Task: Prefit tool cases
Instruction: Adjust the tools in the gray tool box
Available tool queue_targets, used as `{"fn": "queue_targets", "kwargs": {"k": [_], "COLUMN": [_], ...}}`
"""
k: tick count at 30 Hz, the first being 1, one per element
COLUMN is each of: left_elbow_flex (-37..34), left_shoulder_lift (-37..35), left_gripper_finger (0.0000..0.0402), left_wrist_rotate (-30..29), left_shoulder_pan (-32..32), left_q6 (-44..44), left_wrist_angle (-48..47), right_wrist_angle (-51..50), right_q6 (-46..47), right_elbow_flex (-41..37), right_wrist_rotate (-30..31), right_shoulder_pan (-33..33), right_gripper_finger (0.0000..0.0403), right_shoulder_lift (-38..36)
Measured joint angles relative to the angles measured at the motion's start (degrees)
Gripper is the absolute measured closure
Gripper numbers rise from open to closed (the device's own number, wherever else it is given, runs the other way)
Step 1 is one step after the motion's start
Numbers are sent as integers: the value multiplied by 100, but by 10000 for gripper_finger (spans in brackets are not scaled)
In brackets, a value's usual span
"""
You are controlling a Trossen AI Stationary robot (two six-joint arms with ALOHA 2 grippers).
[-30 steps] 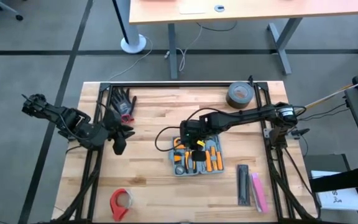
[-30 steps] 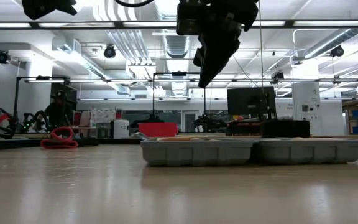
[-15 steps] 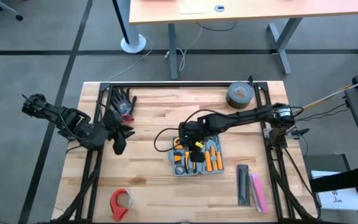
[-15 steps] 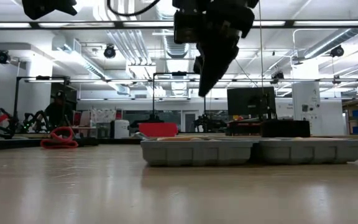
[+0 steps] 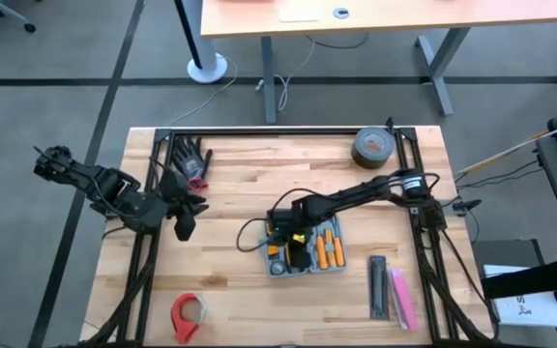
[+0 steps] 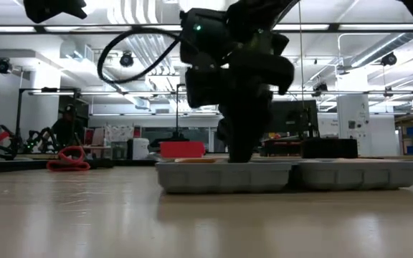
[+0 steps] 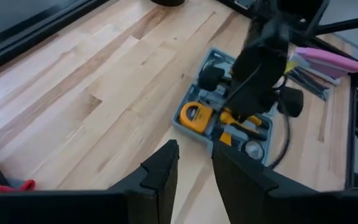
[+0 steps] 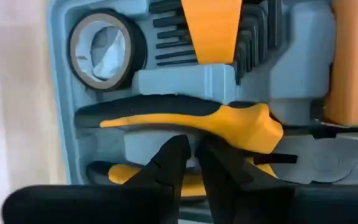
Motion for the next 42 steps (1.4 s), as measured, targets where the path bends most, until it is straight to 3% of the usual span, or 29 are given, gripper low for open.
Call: {"fn": "queue_targets", "kwargs": {"k": [6, 24, 31, 37, 42], "left_elbow_flex": [0, 0, 0, 0, -2], "left_shoulder_lift": [2, 2, 2, 2, 4], "left_gripper_finger": [296, 296, 296, 296, 296], "left_wrist_rotate": [0, -34, -45, -46, -46], "left_shoulder_pan": [2, 2, 2, 2, 4], "left_q6": [15, 17, 7, 2, -3], "left_wrist_angle": [-37, -24, -25, -27, -28], "right_wrist_angle": [-109, -618, -620, -463, 638], "right_q6": [-10, -46, -99, -160, -283], "right_elbow_flex": [-67, -28, -19, -26, -317], "right_wrist_rotate": [633, 1052, 1063, 1027, 449], "right_shoulder_pan": [0, -140, -179, -190, -212], "right_gripper_finger": [364, 360, 366, 370, 370], "right_shoulder_lift": [-643, -1714, -1654, -1160, -304]}}
